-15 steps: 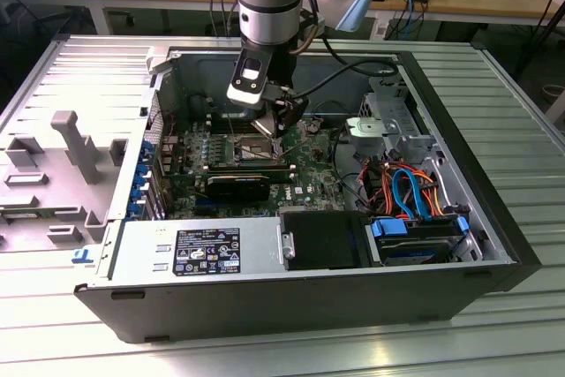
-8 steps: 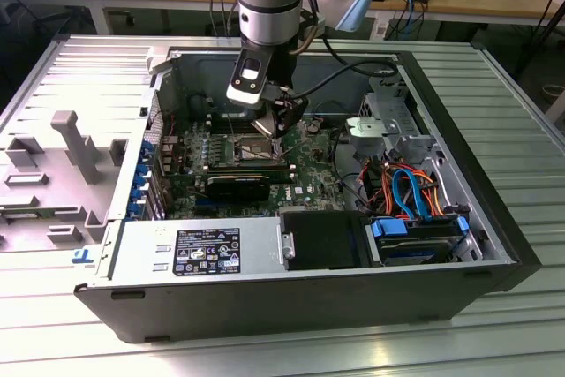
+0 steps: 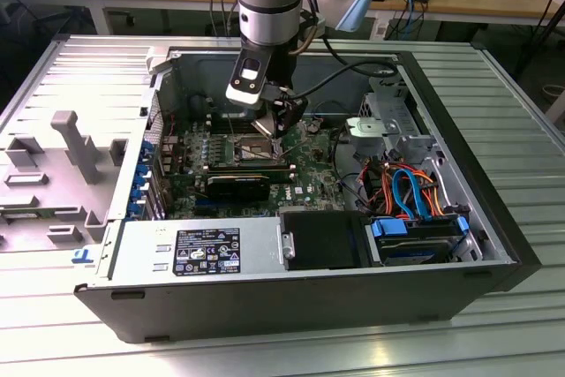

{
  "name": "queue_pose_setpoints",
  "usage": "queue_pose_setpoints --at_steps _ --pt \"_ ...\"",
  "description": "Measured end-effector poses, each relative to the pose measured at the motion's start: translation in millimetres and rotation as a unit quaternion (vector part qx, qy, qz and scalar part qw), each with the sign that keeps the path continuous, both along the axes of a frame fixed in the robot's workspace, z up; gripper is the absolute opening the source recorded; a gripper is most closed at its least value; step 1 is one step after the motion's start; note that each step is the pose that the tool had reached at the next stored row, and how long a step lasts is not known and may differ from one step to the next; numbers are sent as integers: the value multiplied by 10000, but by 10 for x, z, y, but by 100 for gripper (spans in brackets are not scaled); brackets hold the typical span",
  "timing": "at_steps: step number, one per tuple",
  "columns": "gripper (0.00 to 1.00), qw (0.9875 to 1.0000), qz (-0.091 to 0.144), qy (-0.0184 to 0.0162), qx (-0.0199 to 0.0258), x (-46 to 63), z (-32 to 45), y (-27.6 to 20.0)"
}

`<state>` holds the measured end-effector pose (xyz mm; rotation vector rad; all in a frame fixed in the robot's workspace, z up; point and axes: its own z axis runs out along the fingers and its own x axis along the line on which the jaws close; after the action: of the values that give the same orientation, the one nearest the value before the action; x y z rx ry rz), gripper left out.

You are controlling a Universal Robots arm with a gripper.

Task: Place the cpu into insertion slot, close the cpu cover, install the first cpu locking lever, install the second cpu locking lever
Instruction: 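Place the cpu into insertion slot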

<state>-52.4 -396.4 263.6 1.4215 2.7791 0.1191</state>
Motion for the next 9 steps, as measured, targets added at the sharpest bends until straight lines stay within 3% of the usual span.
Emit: queue_pose_setpoints --at_steps 9 --pt "55 10000 -63 0 0 0 -3 0"
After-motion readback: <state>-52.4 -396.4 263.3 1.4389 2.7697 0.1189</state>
